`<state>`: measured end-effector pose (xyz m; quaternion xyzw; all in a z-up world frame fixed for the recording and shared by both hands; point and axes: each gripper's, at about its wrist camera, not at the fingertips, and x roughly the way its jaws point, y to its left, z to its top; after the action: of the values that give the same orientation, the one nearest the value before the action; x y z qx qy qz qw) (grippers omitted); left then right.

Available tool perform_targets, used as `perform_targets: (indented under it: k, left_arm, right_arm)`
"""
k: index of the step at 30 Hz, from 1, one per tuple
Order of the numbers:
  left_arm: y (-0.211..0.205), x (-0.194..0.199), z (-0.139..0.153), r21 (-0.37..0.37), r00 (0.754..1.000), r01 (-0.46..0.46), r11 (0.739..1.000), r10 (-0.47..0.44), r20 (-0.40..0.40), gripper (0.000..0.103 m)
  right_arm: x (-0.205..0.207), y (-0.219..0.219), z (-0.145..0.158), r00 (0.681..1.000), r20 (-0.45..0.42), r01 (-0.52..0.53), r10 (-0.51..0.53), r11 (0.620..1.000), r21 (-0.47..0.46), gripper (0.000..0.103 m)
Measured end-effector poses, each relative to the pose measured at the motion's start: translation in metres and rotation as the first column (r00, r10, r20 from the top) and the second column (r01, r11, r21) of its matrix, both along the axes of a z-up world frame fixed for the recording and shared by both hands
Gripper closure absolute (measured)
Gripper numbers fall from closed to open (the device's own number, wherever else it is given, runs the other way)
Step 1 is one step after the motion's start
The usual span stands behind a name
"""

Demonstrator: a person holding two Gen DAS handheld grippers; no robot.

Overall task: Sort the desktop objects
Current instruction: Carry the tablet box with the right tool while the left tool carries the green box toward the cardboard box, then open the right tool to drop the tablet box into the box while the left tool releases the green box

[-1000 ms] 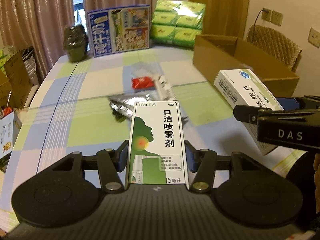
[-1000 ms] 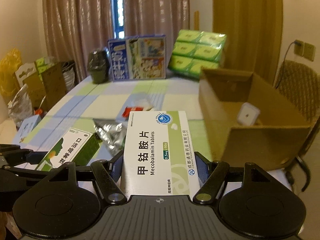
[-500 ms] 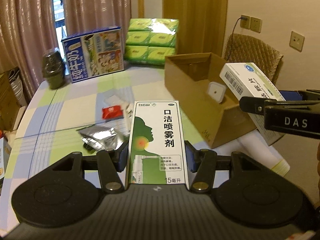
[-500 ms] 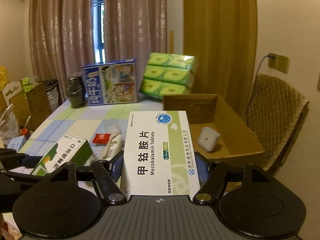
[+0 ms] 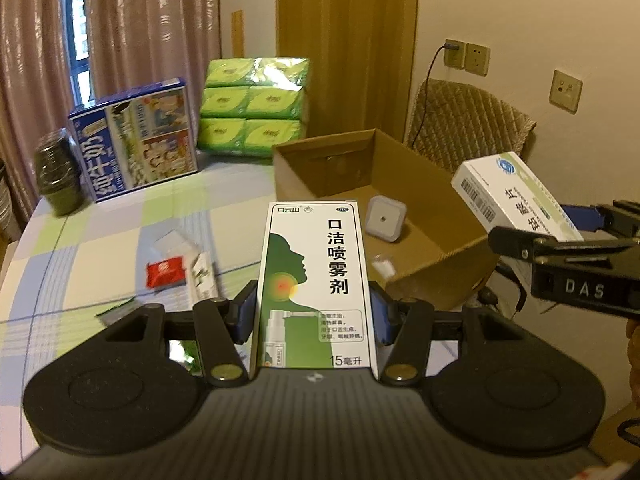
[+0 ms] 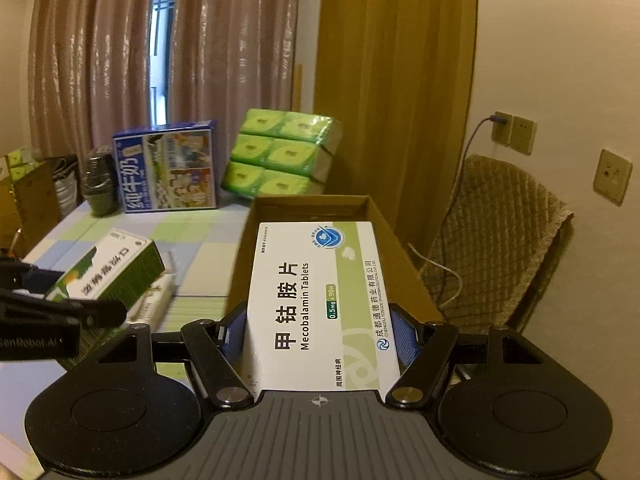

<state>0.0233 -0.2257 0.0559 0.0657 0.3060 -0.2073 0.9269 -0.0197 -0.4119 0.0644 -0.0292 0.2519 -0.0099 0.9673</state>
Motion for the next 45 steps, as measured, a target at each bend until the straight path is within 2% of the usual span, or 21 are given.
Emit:
perform_targets:
  k: [8, 16, 29, 45]
  left_arm:
    - [-0.036, 0.031, 0.002, -0.024, 0.999, 0.053, 0.998, -0.053, -0.009, 0.053]
    - [-0.070, 0.063, 0.001, -0.038, 0.997, 0.081, 0.996, -0.082, -0.015, 0.053]
    - [-0.089, 0.107, -0.020, -0.040, 0.996, 0.071, 0.997, -0.073, -0.060, 0.053]
    - [-0.108, 0.136, -0.038, -0.078, 0.991, 0.089, 0.993, -0.096, -0.094, 0.053]
  right_arm:
    - [0.022, -0.033, 0.007, 0.999, -0.008, 0.031, -0.031, 0.999, -0.010, 0.035]
    - [0.054, -0.047, 0.003, 0.999, -0.033, 0.032, -0.032, 0.999, -0.004, 0.035]
    - [0.099, -0.068, -0.021, 0.995, -0.092, 0.038, -0.038, 0.999, 0.000, 0.035]
    - [0.124, -0.081, -0.039, 0.990, -0.130, 0.053, -0.050, 0.999, 0.014, 0.035]
